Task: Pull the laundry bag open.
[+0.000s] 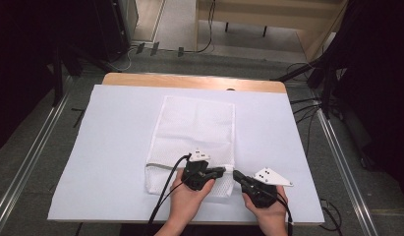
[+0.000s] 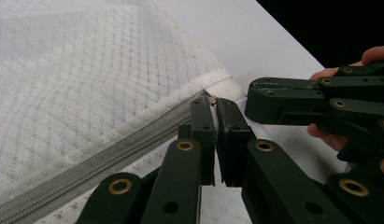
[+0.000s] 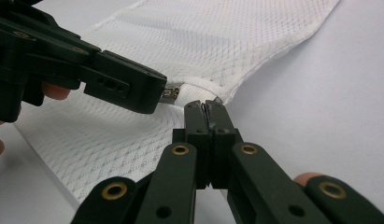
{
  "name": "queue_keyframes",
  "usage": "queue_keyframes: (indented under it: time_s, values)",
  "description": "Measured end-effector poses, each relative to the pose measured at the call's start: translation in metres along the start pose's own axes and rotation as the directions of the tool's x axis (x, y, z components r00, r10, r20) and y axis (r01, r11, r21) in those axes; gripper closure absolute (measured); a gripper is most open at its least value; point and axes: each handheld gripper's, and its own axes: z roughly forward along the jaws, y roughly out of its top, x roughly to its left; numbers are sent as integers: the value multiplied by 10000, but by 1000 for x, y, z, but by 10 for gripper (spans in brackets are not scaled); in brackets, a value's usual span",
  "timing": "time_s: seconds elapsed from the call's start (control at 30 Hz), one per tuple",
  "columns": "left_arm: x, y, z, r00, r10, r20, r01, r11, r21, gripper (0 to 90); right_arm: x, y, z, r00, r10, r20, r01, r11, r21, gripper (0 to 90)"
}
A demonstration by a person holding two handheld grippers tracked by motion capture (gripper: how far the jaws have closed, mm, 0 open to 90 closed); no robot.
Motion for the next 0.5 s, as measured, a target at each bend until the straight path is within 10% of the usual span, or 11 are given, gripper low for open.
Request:
queue_keyframes:
  time_s: [0.5]
  values:
    - [17,-8,-7,9991,-67,-427,70,10000,68,881,1,7,-9,9993,-35,360,39,9999,-120,900]
